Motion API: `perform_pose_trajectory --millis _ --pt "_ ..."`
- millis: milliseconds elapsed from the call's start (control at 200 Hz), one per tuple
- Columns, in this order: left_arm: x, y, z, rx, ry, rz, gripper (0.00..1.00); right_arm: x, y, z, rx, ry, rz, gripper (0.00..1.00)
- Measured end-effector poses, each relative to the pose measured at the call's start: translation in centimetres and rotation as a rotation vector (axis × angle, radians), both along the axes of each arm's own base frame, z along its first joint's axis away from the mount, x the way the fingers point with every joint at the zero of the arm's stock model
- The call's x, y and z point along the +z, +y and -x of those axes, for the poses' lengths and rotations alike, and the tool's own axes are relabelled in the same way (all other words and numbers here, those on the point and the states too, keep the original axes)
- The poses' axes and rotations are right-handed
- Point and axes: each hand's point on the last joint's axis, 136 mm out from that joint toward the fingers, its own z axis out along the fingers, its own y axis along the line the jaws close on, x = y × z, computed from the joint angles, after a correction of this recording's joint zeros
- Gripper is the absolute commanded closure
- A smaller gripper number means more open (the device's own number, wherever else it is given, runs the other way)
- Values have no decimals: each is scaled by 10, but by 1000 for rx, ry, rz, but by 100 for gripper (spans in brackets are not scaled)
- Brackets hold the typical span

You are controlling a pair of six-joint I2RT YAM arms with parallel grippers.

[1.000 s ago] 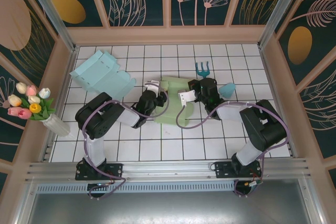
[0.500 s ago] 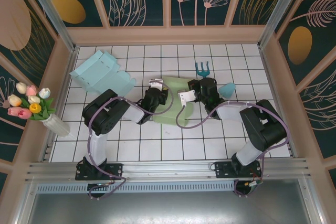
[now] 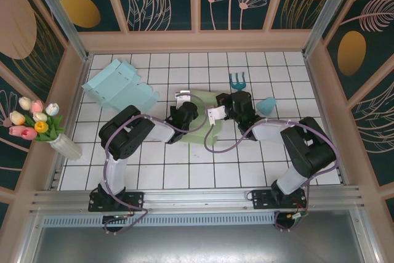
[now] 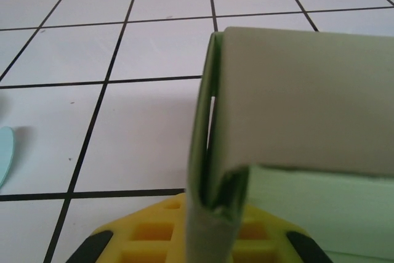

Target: Fold the paper box

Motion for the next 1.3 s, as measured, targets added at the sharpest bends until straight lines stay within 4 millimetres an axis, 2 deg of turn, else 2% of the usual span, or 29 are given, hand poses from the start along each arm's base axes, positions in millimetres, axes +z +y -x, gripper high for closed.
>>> perform_pose_trajectory --millis 120,255,380,586,756,1051,1156,1236,1301 --pt "-1 0 1 3 5 1 80 0 1 1 2 0 0 100" --pt "-5 2 3 -15 20 8 65 -1 0 1 0 3 0 100" --pt "-4 6 8 -47 35 35 55 -2 -1 0 -5 8 3 100" --pt "10 7 18 -113 32 89 48 -4 -5 -1 -24 12 12 100" --pt "27 -1 20 -158 3 140 47 -5 -9 -4 -43 12 18 100" --pt "22 -8 14 -168 8 133 49 -5 -10 -4 -46 12 20 100" --pt "13 -10 13 -175 22 116 52 -5 -10 -4 -43 13 19 100" --pt "10 -11 12 -179 25 108 60 -5 -9 -3 -44 17 12 100" --pt "12 -12 11 -182 19 105 68 -5 -9 -3 -43 24 0 91"
